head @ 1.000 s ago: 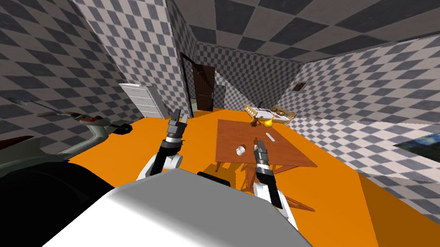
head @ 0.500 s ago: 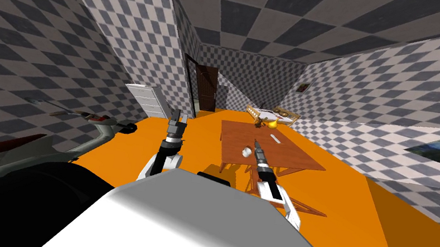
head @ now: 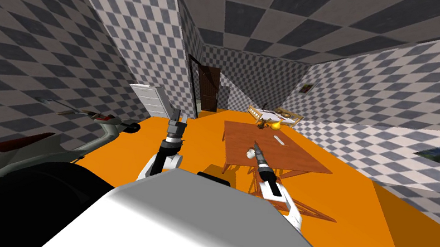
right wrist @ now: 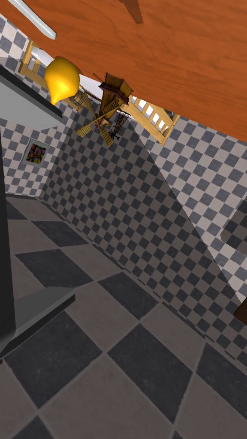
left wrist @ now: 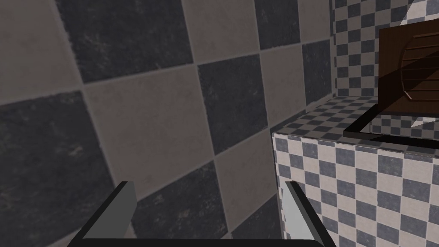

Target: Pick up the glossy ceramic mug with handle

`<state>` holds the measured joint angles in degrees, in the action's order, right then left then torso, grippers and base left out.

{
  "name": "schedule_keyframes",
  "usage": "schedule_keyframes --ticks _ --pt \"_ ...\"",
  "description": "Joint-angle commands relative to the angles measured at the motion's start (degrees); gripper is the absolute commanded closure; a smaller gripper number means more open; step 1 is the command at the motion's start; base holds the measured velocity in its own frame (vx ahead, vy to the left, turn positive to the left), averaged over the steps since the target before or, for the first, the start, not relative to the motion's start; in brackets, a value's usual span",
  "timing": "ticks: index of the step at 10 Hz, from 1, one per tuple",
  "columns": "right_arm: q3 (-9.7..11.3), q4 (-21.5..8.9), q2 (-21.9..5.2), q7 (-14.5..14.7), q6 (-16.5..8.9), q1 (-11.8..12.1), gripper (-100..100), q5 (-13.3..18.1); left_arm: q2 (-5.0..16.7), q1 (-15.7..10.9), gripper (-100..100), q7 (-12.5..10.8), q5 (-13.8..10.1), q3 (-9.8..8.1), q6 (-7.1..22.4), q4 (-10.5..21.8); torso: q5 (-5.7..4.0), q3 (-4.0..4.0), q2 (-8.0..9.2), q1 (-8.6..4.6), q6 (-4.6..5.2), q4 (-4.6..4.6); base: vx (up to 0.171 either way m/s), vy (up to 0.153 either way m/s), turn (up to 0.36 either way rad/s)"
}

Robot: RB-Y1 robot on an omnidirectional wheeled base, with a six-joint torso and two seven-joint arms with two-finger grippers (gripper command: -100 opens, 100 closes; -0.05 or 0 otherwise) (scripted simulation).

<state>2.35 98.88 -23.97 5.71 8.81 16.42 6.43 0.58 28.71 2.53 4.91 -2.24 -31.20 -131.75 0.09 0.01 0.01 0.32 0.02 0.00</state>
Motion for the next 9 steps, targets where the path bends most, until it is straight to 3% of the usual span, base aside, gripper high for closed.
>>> schedule_keyframes --ticks 1,4,6,9 --pt "0.1 -2.9 -1.7 1.4 -1.4 -1.7 -100 1.3 0.0 0.0 0 0.0 0.0 0.0 0.0 0.0 0.0 0.0 0.0 0.0 0.0 0.0 -0.011 0.099 0.04" --pt "0.2 -6.6 -3.2 2.6 -2.6 -3.0 -100 2.4 0.0 0.0 0 0.0 0.0 0.0 0.0 0.0 -0.01 0.0 -0.01 -0.01 -0.02 0.0 -0.001 0.084 0.031" --pt "0.5 -11.7 -6.1 5.2 -4.8 -5.6 -100 4.6 0.0 0.0 0 0.0 0.0 0.0 0.0 0.0 -0.01 -0.03 -0.05 0.0 -0.02 -0.01 0.014 0.109 0.069" --pt "0.7 -15.7 -7.4 6.6 -5.9 -7.0 -100 5.7 0.0 0.0 0 0.0 0.0 0.0 0.0 0.0 0.0 0.02 0.04 -0.01 -0.01 0.01 -0.004 0.086 0.034"
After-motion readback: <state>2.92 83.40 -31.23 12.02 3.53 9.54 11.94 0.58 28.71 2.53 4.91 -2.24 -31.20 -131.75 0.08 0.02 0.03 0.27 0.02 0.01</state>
